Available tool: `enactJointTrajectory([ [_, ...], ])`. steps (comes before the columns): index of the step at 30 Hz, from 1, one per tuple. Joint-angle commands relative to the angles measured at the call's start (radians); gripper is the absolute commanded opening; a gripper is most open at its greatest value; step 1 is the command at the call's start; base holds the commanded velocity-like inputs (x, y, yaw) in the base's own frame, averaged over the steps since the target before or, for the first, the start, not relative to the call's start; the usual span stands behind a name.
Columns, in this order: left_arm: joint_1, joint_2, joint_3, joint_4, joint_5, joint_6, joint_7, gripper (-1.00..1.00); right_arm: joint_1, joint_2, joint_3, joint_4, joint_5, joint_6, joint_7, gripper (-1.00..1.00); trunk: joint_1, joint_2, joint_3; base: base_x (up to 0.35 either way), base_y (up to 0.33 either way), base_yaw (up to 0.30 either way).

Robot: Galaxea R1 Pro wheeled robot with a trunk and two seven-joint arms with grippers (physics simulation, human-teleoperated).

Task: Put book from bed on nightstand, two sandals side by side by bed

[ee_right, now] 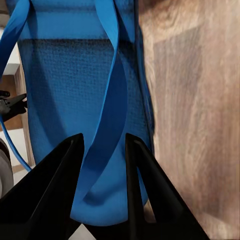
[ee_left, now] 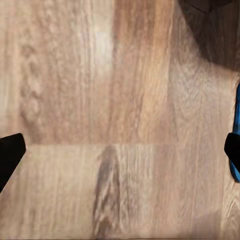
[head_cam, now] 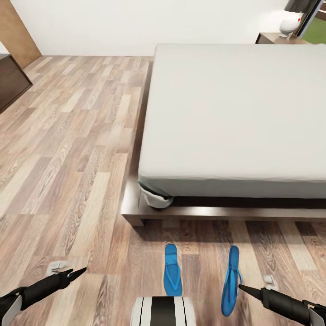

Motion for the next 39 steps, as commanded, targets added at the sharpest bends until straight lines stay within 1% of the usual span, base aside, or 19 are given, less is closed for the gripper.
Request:
enactJointTrajectory([
  [1, 0.0, 0.0, 0.002, 0.001, 0.006, 0.01, -0.004, 1.0, -0.001, 0.0, 0.0, 0.002, -0.002, 0.005, 0.004, -1.0, 0.0, 0.0, -0.001, 0.0, 0.321, 0.0],
  [6, 0.0, 0.0, 0.002, 0.001, 0.006, 0.01, -0.003, 1.0, -0.001, 0.0, 0.0, 0.001, -0.002, 0.005, -0.003, -1.0, 0.0, 0.0, -0.001, 0.0, 0.321, 0.0],
  [8, 0.0, 0.0, 0.002, 0.001, 0.006, 0.01, -0.003, 1.0, -0.001, 0.0, -0.003, 0.0, -0.002, 0.007, -0.019, -1.0, 0.0, 0.0, -0.001, 0.0, 0.321, 0.0],
  [16, 0.0, 0.0, 0.002, 0.001, 0.006, 0.01, -0.002, 1.0, -0.001, -0.003, -0.012, -0.013, -0.004, 0.02, -0.247, -1.0, 0.0, 0.0, -0.001, 0.0, 0.312, 0.0],
  [18, 0.0, 0.0, 0.002, 0.001, 0.006, 0.01, -0.002, 1.0, -0.002, -0.019, -0.015, -0.015, -0.005, 0.022, -0.3, -1.0, 0.0, 0.0, -0.001, 0.0, 0.137, 0.0],
  [19, 0.0, 0.0, 0.002, 0.001, 0.006, 0.009, -0.002, 1.0, -0.002, -0.036, -0.016, -0.016, -0.005, 0.024, -0.338, -1.0, 0.0, 0.0, -0.001, 0.0, 0.055, 0.0],
  [21, 0.0, 0.0, 0.002, 0.001, 0.006, 0.009, -0.002, 1.0, -0.002, -0.057, -0.017, -0.017, -0.006, 0.026, -0.375, -1.0, 0.0, 0.0, -0.001, 0.0, 0.029, 0.0],
  [22, 0.0, 0.0, 0.002, 0.001, 0.006, 0.009, -0.002, 1.0, -0.003, -0.079, -0.019, -0.019, -0.006, 0.029, -0.39, -1.0, 0.0, 0.0, -0.001, 0.0, 0.011, 0.0],
  [23, 0.0, 0.0, 0.002, 0.001, 0.006, 0.009, -0.002, 1.0, -0.003, -0.094, -0.02, -0.019, -0.007, 0.036, -0.396, -1.0, 0.0, 0.0, -0.001, 0.0, 0.007, 0.0],
  [26, 0.0, 0.0, 0.002, 0.001, 0.006, 0.009, -0.001, 1.0, -0.006, -0.146, -0.022, -0.022, -0.007, 0.091, -0.405, -1.0, 0.0, 0.0, -0.001, 0.0, 0.003, 0.0],
  [28, 0.0, 0.0, 0.002, 0.001, 0.006, 0.008, -0.001, 1.0, -0.007, -0.164, -0.023, -0.044, -0.007, 0.116, -0.414, -1.0, 0.0, 0.0, -0.001, 0.0, 0.0, 0.0],
  [30, 0.0, -0.002, 0.002, 0.001, 0.006, 0.008, 0.0, 1.0, -0.007, -0.171, -0.021, -0.13, -0.007, 0.152, -0.463, -1.0, 0.0, 0.0, -0.001, 0.0, 0.0, 0.0],
  [31, 0.0, -0.006, 0.002, 0.001, 0.006, 0.008, 0.0, 1.0, -0.007, -0.172, -0.02, -0.184, -0.006, 0.197, -0.503, -1.0, 0.0, 0.0, -0.001, 0.0, 0.0, 0.0],
  [32, 0.0, -0.012, 0.002, 0.001, 0.006, 0.007, 0.0, 1.0, -0.006, -0.173, -0.019, -0.266, -0.006, 0.322, -0.574, -1.0, 0.0, 0.0, -0.001, 0.0, 0.0, 0.0],
  [34, 0.0, -0.013, 0.002, 0.001, 0.006, 0.007, 0.0, 1.0, -0.006, -0.173, -0.02, -0.324, -0.004, 0.371, -0.596, -1.0, 0.0, 0.0, -0.001, 0.0, 0.0, 0.0],
  [35, 0.0, -0.015, 0.002, 0.001, 0.006, 0.006, 0.0, 1.0, -0.006, -0.171, -0.019, -0.358, -0.002, 0.405, -0.656, -1.0, 0.0, 0.0, -0.001, 0.0, 0.0, 0.0],
  [37, 0.0, -0.015, 0.002, 0.001, 0.006, 0.006, 0.001, 1.0, -0.006, -0.17, -0.018, -0.392, -0.001, 0.442, -0.749, -1.0, 0.0, 0.0, -0.001, 0.0, 0.0, 0.0],
  [38, 0.0, -0.018, 0.002, 0.001, 0.006, 0.006, 0.001, 1.0, -0.006, -0.17, -0.017, -0.423, -0.001, 0.463, -0.819, -1.0, 0.0, 0.0, -0.001, 0.0, 0.0, 0.0],
  [39, 0.0, -0.019, 0.002, 0.001, 0.006, 0.006, 0.001, 1.0, -0.006, -0.169, -0.016, -0.442, -0.001, 0.474, -0.855, -1.0, 0.0, 0.0, -0.001, 0.0, 0.0, 0.0],
])
